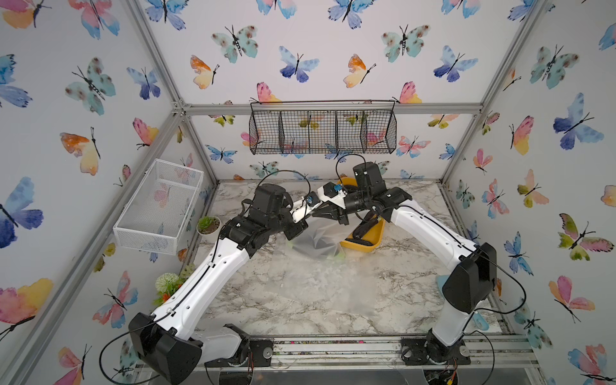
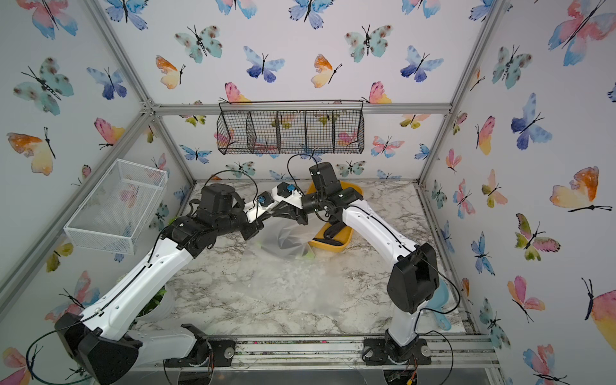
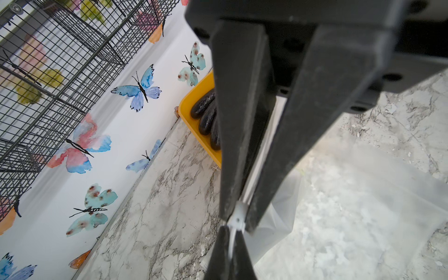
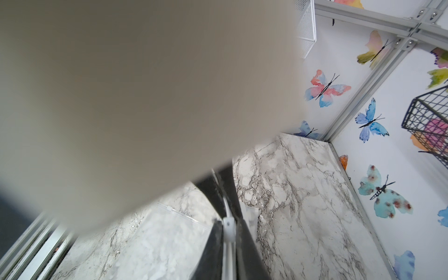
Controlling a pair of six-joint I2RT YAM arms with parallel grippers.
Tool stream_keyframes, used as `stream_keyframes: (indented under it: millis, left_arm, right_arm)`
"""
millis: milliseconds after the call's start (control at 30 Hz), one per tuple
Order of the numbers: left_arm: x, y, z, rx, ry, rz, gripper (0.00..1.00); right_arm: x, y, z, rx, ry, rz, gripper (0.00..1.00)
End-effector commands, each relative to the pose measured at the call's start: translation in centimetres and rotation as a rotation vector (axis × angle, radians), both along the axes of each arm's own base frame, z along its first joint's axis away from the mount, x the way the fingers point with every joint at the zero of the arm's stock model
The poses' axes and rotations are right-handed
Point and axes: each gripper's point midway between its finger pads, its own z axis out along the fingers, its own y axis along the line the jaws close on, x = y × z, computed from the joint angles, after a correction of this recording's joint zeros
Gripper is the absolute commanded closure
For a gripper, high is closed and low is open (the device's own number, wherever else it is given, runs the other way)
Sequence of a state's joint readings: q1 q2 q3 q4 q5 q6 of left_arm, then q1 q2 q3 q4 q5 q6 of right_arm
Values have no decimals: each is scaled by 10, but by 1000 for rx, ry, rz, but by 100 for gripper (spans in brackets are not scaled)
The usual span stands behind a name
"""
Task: Place the eggplant in a zip-top bag and seal the zipper
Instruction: Zip the zipper on the zipper food storage bag.
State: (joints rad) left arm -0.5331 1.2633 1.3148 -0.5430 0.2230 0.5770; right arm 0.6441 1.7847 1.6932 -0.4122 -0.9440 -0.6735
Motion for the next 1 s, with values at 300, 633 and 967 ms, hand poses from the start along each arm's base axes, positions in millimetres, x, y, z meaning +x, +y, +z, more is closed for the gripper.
stream_keyframes:
  millis: [300,633,967]
  left_arm:
    - [34,49,-15,-43,36,231,100]
    - [54,79,-59,-65,133,364,100]
    - [68,106,-79,-86,148,466,100]
  right_arm:
    - [14,-18,-37,-121,17,-145,94]
    - [63,-49,-66,-116,95,-329,93]
    - [117,-86,-82,-114,117,-520,94]
